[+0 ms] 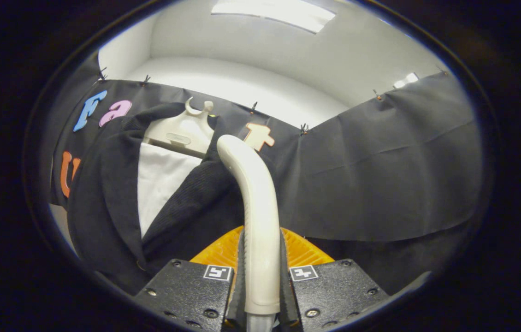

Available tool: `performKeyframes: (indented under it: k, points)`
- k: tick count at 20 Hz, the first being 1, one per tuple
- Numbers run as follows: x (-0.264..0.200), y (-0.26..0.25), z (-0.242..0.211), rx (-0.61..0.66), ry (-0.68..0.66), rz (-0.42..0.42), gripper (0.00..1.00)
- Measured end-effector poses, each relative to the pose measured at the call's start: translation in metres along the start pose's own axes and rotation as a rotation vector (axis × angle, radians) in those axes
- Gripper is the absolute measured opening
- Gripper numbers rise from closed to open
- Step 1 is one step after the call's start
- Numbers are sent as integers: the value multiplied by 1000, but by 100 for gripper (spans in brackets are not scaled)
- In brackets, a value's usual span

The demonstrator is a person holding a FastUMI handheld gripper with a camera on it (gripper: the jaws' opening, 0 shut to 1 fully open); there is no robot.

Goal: Iron the clothes twice with a garment steamer, once on the left side and once on the right side.

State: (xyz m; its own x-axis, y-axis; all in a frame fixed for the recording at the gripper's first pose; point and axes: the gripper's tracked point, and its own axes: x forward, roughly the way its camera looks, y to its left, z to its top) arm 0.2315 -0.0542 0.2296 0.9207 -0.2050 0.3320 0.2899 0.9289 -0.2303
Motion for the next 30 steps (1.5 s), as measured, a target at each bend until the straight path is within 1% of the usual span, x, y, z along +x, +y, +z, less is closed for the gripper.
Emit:
performKeyframes:
  k: [8,14,20,24,30]
  points:
    - [-46,10,-38,-114,69,-34,33]
    - [-86,32,-75,-259,134,-30,33]
    - [-112,37,-109,-251,219,-28,33]
    - [-128,40,-140,-259,283,-14,33]
    - [-146,35,-181,-270,366,-16,33]
